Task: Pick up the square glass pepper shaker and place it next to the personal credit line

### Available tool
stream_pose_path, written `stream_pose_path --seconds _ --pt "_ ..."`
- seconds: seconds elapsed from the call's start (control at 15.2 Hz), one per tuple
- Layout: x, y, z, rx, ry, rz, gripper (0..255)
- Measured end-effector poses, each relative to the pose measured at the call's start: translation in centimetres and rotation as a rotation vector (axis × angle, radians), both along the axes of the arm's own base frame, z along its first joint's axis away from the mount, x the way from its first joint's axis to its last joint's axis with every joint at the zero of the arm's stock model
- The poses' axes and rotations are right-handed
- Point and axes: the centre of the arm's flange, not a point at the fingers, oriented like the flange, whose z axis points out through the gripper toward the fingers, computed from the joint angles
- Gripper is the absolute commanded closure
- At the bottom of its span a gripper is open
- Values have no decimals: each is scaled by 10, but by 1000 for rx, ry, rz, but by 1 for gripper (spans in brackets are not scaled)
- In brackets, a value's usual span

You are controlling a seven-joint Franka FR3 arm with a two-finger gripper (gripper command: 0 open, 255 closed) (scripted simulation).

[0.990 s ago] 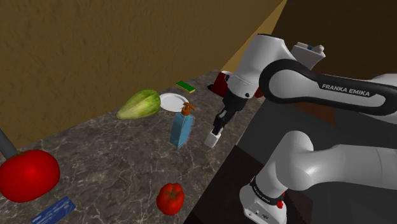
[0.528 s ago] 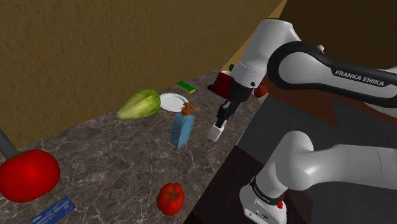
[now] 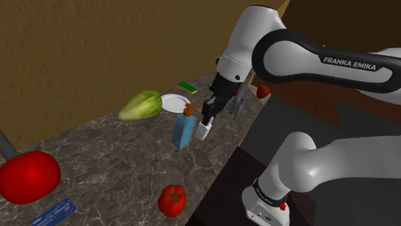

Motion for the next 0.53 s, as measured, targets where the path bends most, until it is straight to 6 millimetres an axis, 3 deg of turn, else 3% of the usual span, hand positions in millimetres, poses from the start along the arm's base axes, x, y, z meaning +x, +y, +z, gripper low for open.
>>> stream_pose_path --seconds 0.53 --pt "61 90 -1 0 -1 1 255"
